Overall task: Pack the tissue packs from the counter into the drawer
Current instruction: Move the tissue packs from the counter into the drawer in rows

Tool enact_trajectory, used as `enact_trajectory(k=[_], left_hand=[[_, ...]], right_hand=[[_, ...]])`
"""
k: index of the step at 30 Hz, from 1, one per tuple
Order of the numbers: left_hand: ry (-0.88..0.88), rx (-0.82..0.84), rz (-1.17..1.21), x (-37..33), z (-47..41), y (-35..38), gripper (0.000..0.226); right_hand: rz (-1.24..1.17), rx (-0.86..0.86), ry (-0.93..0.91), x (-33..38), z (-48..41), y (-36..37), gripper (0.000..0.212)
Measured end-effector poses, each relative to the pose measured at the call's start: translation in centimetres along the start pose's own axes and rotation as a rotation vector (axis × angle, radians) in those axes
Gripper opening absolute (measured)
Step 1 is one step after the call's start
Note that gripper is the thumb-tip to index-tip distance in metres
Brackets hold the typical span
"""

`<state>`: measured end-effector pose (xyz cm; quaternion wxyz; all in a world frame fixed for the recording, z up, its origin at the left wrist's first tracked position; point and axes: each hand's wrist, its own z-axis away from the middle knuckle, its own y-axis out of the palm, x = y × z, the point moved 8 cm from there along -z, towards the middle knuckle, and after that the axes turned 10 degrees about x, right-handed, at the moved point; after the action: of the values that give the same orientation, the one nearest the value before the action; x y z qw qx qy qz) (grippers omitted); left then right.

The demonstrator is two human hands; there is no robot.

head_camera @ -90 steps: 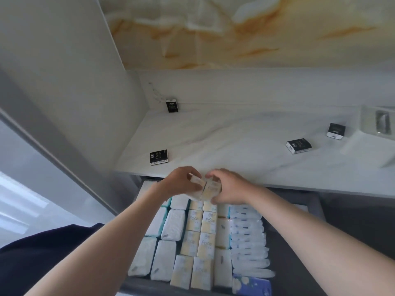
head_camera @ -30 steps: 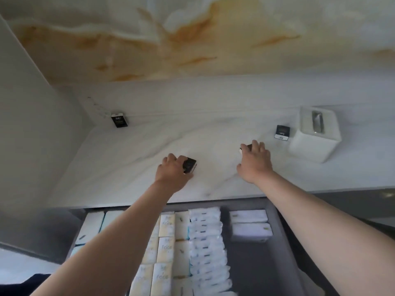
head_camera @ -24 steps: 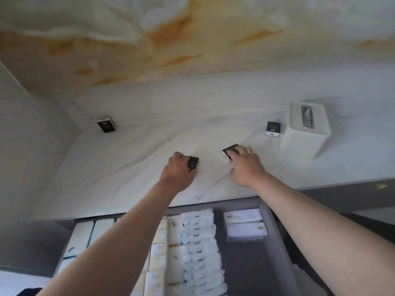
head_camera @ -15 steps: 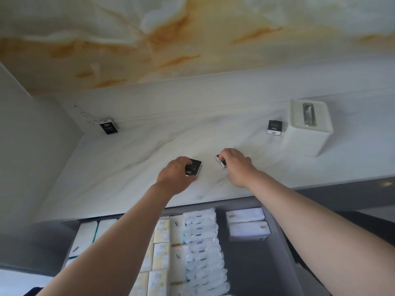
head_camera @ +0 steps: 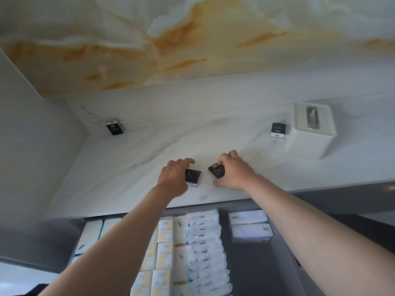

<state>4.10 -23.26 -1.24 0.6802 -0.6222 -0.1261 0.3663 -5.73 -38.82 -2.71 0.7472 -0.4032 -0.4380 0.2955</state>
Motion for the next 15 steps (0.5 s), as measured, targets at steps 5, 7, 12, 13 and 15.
enact_trajectory(k=[5, 7, 12, 13, 15], left_hand=[[-0.145, -0.004, 0.106, 0.7, -0.3, 0.4, 0.064], [-0.233, 0.079, 0.075, 1.0, -0.4, 1.7, 0.078], [-0.222, 0.049, 0.011, 1.9, 0.2, 1.4, 0.053], [-0.184, 0.052, 0.028, 2.0, 0.6, 1.2, 0.05], [-0.092, 0.046, 0.128, 2.7, 2.2, 0.8, 0.05]], right_hand=[[-0.03, 0.161, -0.072, 0.3, -0.3, 1.2, 0.094], [-0.047, 0.199, -0.088, 0.5, -0.5, 1.5, 0.088], [-0.016, 0.195, -0.1, 1.7, -0.5, 2.3, 0.082], [-0.013, 0.189, -0.108, 2.2, -0.3, 2.4, 0.079], [-0.017, 0.169, -0.142, 3.8, 0.3, 3.0, 0.073]])
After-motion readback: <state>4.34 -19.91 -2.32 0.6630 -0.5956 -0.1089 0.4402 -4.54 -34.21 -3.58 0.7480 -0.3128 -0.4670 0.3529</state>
